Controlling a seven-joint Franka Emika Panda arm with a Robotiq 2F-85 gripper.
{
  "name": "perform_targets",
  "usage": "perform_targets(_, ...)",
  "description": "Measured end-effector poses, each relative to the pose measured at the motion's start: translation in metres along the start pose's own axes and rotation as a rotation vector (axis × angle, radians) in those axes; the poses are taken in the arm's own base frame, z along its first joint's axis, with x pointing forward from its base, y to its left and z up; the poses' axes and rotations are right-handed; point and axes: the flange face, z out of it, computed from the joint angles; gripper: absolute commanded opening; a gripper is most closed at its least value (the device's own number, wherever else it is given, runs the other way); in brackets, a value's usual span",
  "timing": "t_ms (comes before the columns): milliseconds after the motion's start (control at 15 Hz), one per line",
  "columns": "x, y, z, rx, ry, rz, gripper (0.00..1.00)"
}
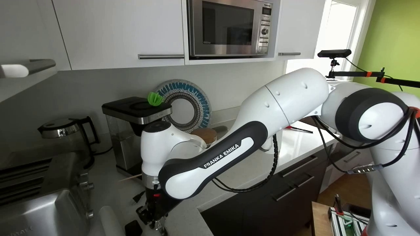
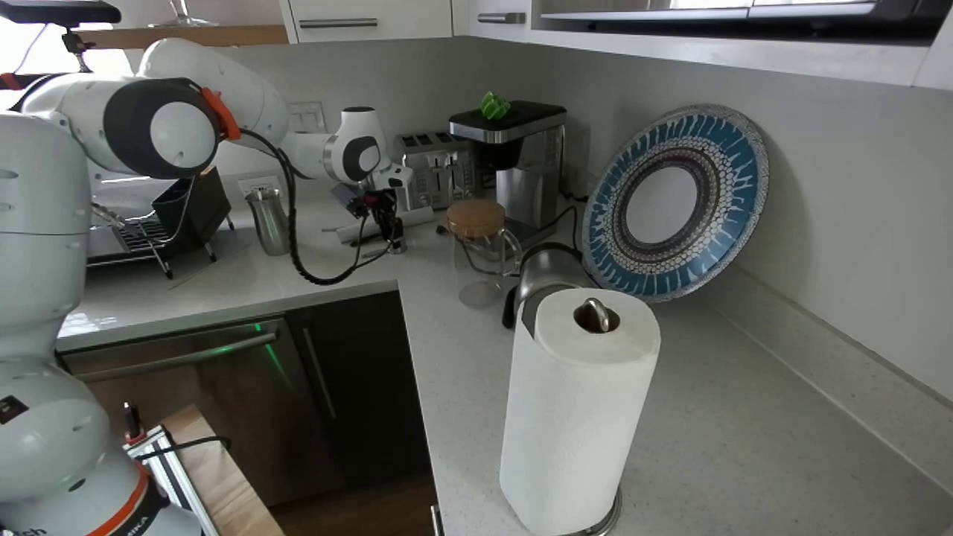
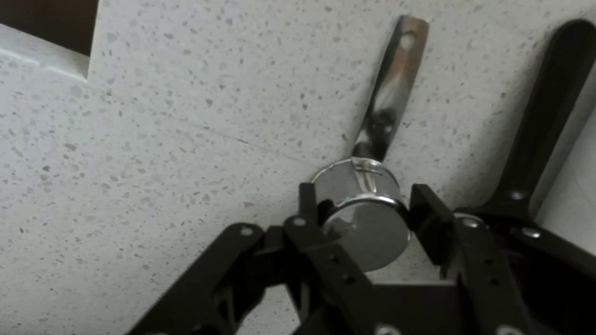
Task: Pick up the metal measuring cup and put it on top of the wooden lid jar that is on top of the clear jar
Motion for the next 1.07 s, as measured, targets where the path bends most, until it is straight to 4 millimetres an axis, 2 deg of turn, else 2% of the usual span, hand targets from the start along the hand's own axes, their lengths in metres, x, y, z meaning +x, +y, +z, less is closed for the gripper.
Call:
perform_targets(267, 0.001, -0.001, 0.000, -0.012, -0.013, -0.001, 0.28)
perform_targets(400, 0.001, -0.003, -0.007, -0.017, -0.019, -0.005, 0.28)
perform_targets(533, 0.000, -0.003, -0.026, -0.022, -0.014, -0.008, 0.28)
perform_targets(667, 0.000, 0.006, -0.055, -0.030, -0.004, 0.007, 0.28)
perform_targets(800, 0.004, 0.027, -0.085, -0.049, 0.004, 0.063, 0.28)
perform_targets(933, 0.010, 0.062, -0.108, -0.073, 0.019, 0.162, 0.28)
perform_targets(1000, 0.012, 0.081, -0.117, -0.078, 0.028, 0.217, 0.53)
perform_targets(1067, 0.013, 0.101, -0.124, -0.082, 0.035, 0.273, 0.53)
